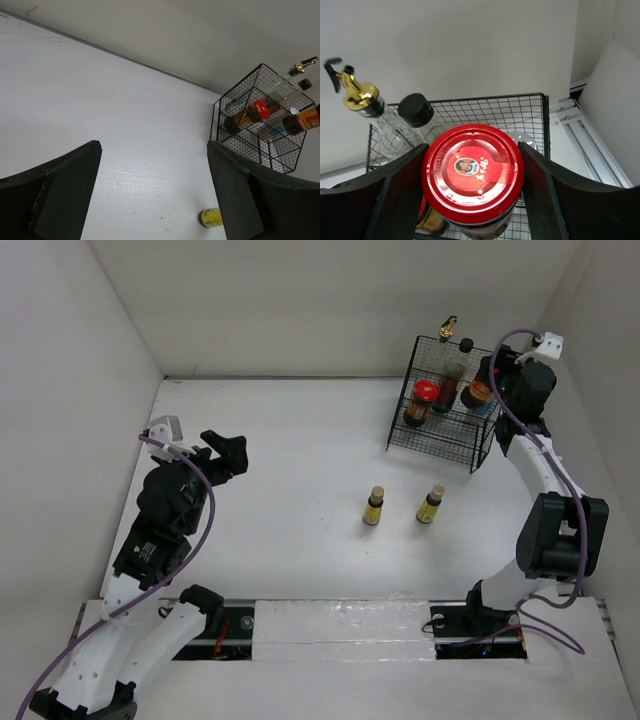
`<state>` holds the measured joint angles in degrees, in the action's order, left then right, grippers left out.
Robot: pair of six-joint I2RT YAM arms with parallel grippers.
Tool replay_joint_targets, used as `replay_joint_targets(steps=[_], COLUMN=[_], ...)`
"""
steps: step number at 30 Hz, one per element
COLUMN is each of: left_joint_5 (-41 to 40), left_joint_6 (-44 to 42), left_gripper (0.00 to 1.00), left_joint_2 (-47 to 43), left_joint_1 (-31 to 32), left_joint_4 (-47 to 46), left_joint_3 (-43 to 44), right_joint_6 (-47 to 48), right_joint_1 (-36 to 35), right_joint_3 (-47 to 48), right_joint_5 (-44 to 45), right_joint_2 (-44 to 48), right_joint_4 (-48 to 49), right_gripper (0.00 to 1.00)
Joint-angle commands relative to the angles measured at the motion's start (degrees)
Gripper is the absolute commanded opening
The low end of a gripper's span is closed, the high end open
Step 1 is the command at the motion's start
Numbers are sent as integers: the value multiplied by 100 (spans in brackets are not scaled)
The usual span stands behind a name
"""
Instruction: Organize the condiment bottles
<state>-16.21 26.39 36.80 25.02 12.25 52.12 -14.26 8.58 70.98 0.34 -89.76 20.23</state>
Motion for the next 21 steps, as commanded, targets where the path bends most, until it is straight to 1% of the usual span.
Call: replay_joint_targets(steps=[1,8,12,14,15,16,19,20,21], left_joint_5=[56,56,56,56,56,56,56,56,56], left_joint_6=[-82,-82,-134,-134,-134,-134,-134,-134,-134], left_gripper=[82,82,82,82,82,82,82,82,82], left_joint_2=[47,47,47,47,47,47,47,47,47], left_joint_1=[-32,-32,-32,-32,-32,-32,-32,-32,-32], left_joint_4=[-249,-249,-249,-249,-249,-249,-249,-249,-249], left_joint_3=[53,53,53,53,53,53,53,53,53], right_joint_6=[274,275,275,275,275,275,213,213,213], right_joint_1=[-251,-418,-524,-524,-524,-524,-524,-524,-524], right_joint_3=[-66,-128,-269,-208,-155,-102,12,12,65], right_joint_5=[660,792,907,907,907,907,907,907,907], right_joint_2=[-85,-507,-665,-832,-894,-947,-1009,-1009,-1009], right_joint_4=[1316,1264,1177,1019,783,668,386,316,254], right_gripper=[36,36,43,53,57,64,75,80,83])
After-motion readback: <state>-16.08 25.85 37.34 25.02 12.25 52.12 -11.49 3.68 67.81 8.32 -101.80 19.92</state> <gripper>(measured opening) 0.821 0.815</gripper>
